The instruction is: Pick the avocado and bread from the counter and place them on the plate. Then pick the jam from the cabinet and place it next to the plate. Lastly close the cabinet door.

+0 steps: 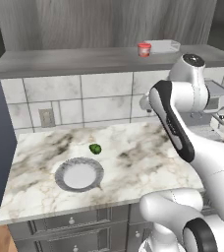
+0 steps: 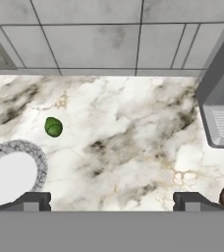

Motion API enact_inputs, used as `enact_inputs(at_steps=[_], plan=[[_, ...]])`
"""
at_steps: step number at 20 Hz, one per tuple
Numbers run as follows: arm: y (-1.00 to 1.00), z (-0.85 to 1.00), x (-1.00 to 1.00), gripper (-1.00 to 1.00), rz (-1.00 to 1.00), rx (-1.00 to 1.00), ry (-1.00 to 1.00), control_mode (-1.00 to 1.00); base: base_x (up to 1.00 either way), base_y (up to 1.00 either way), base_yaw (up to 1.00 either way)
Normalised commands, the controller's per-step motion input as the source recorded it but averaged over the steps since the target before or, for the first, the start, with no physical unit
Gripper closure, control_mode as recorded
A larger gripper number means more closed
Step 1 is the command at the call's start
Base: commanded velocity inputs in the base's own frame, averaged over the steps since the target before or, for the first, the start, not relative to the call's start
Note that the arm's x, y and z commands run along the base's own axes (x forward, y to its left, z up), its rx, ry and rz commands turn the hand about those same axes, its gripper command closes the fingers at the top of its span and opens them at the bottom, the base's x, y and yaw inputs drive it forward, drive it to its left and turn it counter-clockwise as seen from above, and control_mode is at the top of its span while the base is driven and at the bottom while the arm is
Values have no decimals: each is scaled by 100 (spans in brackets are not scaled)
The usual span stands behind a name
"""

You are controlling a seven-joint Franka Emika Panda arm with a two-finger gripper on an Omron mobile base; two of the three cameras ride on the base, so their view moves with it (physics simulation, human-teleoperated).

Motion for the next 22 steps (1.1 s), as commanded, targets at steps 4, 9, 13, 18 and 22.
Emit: enact_inputs(at_steps=[4,9,13,18,22], plan=[[-31,0,-8,-100,0,0,0,-100,0,0,0],[-33,0,-6,-100,0,0,0,-100,0,0,0],[-38,-1,-7,-100,-4,0,0,-100,0,0,0],[-36,-5,-4,-100,-5,0,0,-100,0,0,0],[-31,-12,-9,-100,-8,0,5,-100,0,0,0]])
